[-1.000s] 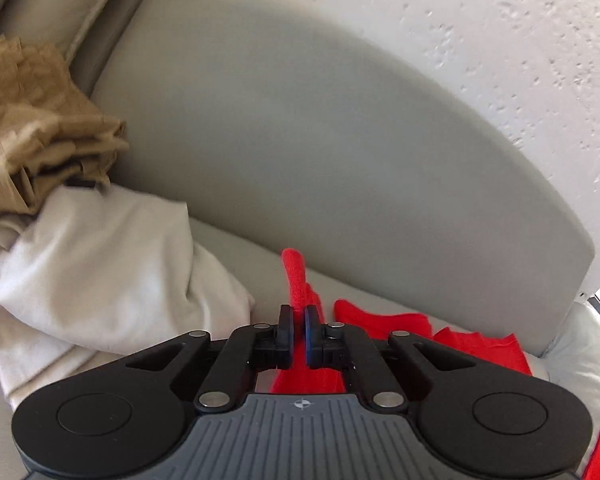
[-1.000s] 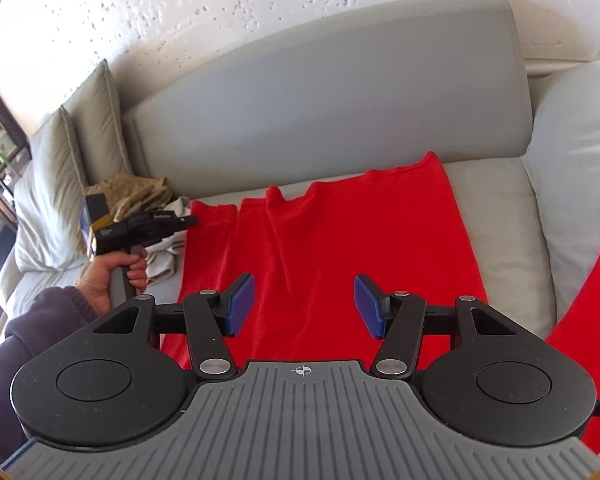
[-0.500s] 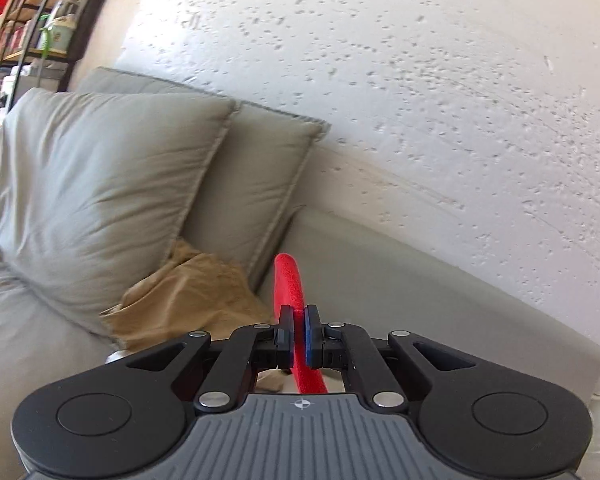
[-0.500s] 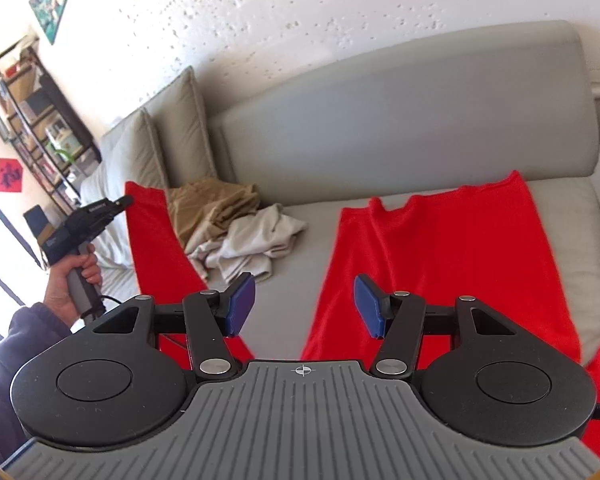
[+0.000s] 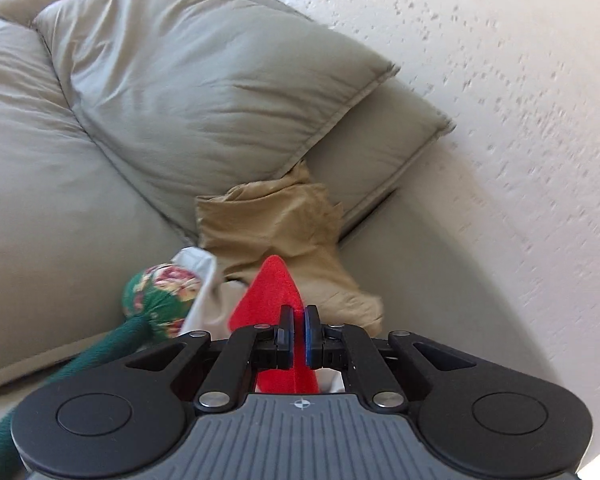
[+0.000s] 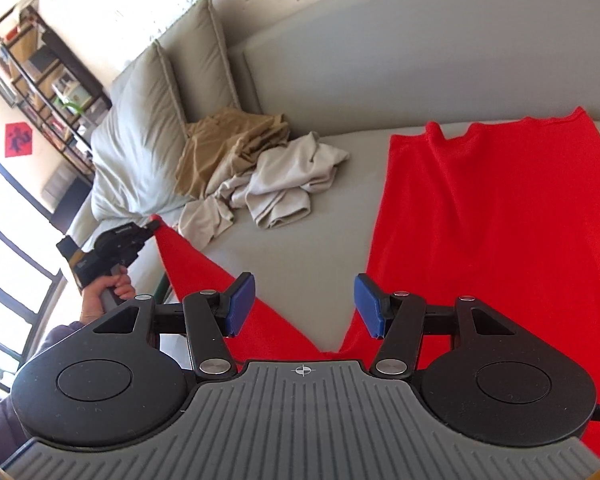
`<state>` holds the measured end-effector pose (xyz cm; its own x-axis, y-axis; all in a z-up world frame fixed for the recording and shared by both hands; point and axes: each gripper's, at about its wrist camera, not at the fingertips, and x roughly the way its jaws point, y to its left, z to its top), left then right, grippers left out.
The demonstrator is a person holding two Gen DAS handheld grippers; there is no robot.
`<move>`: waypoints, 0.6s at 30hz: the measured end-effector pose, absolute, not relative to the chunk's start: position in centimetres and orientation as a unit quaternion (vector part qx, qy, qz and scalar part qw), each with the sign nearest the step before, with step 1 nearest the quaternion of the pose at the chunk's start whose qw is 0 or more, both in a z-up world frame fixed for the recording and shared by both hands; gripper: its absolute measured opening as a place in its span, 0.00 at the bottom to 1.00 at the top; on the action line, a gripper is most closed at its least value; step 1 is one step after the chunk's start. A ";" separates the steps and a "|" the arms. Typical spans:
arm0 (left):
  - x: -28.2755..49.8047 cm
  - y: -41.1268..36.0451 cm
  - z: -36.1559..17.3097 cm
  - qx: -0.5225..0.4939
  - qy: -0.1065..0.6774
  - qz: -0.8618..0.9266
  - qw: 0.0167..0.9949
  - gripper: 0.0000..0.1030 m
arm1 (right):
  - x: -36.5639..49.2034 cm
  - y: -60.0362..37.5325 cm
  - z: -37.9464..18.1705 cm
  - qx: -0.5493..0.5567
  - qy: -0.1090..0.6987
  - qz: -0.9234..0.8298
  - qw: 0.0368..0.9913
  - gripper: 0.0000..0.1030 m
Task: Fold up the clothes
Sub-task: 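Pull the collar edge with the left gripper toward the beige clothes, then release the collar with the left gripper and withdraw both tools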
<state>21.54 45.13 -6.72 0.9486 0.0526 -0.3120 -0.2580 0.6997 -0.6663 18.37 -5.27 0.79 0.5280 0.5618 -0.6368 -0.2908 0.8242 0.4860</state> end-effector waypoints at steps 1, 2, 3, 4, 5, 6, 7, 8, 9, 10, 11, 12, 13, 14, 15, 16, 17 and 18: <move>21.4 45.3 -6.9 -0.390 0.124 0.084 0.909 0.02 | 18.4 -5.3 0.8 0.160 0.416 0.245 0.861 0.57; 21.5 45.5 -7.6 -0.394 0.129 0.095 0.905 0.02 | 18.6 -5.4 0.7 0.159 0.417 0.243 0.861 0.57; 21.7 45.7 -8.2 -0.399 0.135 0.105 0.901 0.02 | 18.7 -5.5 0.5 0.159 0.418 0.240 0.862 0.57; 21.8 45.9 -9.2 -0.399 0.155 0.121 0.896 0.02 | 18.7 -5.6 0.2 0.160 0.422 0.237 0.860 0.57; 22.3 46.0 -10.6 -0.395 0.188 0.146 0.887 0.02 | 18.9 -5.7 -0.1 0.162 0.428 0.236 0.857 0.57; 22.5 46.0 -11.7 -0.389 0.212 0.166 0.881 0.02 | 19.0 -5.7 -0.5 0.165 0.434 0.236 0.854 0.57; 22.5 45.9 -12.7 -0.385 0.231 0.181 0.875 0.02 | 19.0 -5.8 -0.8 0.170 0.442 0.236 0.849 0.57; 22.4 45.8 -13.2 -0.384 0.242 0.194 0.870 0.03 | 19.1 -5.7 -1.1 0.172 0.449 0.238 0.844 0.57; 22.3 45.8 -13.7 -0.383 0.253 0.207 0.864 0.04 | 19.1 -5.6 -1.3 0.172 0.455 0.241 0.840 0.57; 22.2 45.7 -14.2 -0.382 0.263 0.220 0.858 0.07 | 19.0 -5.4 -1.4 0.168 0.458 0.242 0.839 0.57; 21.9 45.7 -14.2 -0.384 0.267 0.229 0.854 0.15 | 18.8 -5.3 -1.2 0.163 0.458 0.244 0.839 0.57; 21.5 45.5 -13.6 -0.380 0.274 0.228 0.854 0.17 | 18.6 -5.4 -0.9 0.161 0.455 0.247 0.840 0.57; 21.1 45.3 -12.9 -0.376 0.280 0.226 0.854 0.22 | 18.4 -5.5 -0.6 0.160 0.452 0.251 0.841 0.57; 20.7 45.0 -12.3 -0.372 0.286 0.225 0.854 0.27 | 18.1 -5.8 -0.1 0.164 0.448 0.254 0.842 0.57; 20.2 44.8 -11.6 -0.367 0.292 0.223 0.854 0.28 | 17.7 -6.1 0.4 0.168 0.443 0.257 0.842 0.58; 19.8 44.6 -11.0 -0.363 0.298 0.222 0.854 0.28 | 17.3 -6.6 1.1 0.174 0.438 0.257 0.844 0.58; 19.4 44.3 -10.3 -0.358 0.304 0.220 0.855 0.28 | 16.8 -7.1 1.7 0.178 0.434 0.257 0.845 0.58; 18.5 43.4 -9.2 -0.339 0.314 0.205 0.863 0.28 | 16.2 -7.7 2.3 0.182 0.430 0.256 0.846 0.58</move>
<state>18.54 43.43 -9.25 0.7178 0.1416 -0.6817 -0.5674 0.6864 -0.4549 16.20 -7.69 2.29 0.4994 0.5907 -0.6338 -0.2775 0.8021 0.5288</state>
